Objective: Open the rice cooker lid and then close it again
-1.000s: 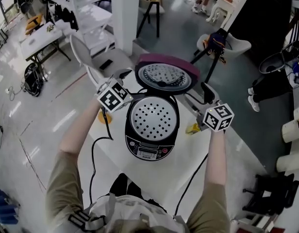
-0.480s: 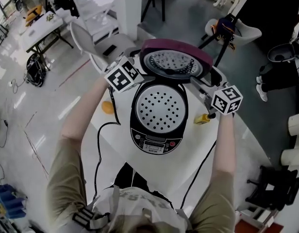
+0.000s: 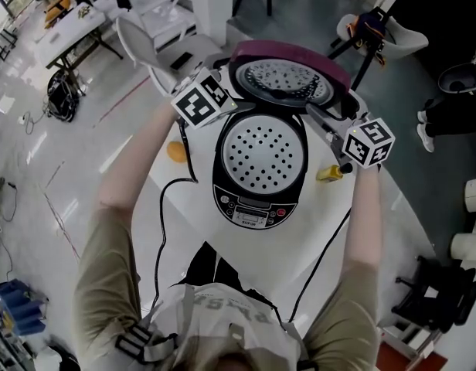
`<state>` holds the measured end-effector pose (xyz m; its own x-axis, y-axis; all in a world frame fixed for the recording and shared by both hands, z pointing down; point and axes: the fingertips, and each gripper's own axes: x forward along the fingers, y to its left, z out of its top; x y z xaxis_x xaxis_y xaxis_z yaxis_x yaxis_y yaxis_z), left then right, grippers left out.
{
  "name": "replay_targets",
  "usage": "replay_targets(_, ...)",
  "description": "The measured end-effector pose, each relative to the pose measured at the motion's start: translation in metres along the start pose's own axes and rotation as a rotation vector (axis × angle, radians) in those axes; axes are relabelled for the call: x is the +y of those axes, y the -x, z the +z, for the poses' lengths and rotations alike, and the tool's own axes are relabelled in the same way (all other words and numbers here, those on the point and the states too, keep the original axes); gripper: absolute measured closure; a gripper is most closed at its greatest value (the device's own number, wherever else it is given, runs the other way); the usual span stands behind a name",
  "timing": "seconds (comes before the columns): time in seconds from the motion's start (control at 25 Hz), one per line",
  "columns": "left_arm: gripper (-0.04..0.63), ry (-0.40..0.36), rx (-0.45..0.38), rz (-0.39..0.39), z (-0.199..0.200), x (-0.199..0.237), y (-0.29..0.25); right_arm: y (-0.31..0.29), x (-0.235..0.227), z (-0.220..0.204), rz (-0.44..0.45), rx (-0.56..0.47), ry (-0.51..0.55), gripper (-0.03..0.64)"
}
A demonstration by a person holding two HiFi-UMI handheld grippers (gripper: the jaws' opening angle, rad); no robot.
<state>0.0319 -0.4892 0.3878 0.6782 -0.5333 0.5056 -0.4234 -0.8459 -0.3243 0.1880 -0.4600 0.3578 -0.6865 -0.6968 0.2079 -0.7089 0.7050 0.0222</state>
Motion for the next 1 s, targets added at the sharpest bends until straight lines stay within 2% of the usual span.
replay_targets(0.56,0.063,-0.048,0.043,-0.015,-0.012,-0.034,0.023,0.019,0.034,-0.015,0.04,0.075,0.089,0.195)
replay_targets(1.0,0.058,-0.055,0.062,-0.024,-0.023,-0.055,0.033,0.029,0.055,-0.026,0.059,0.102,0.11,0.179)
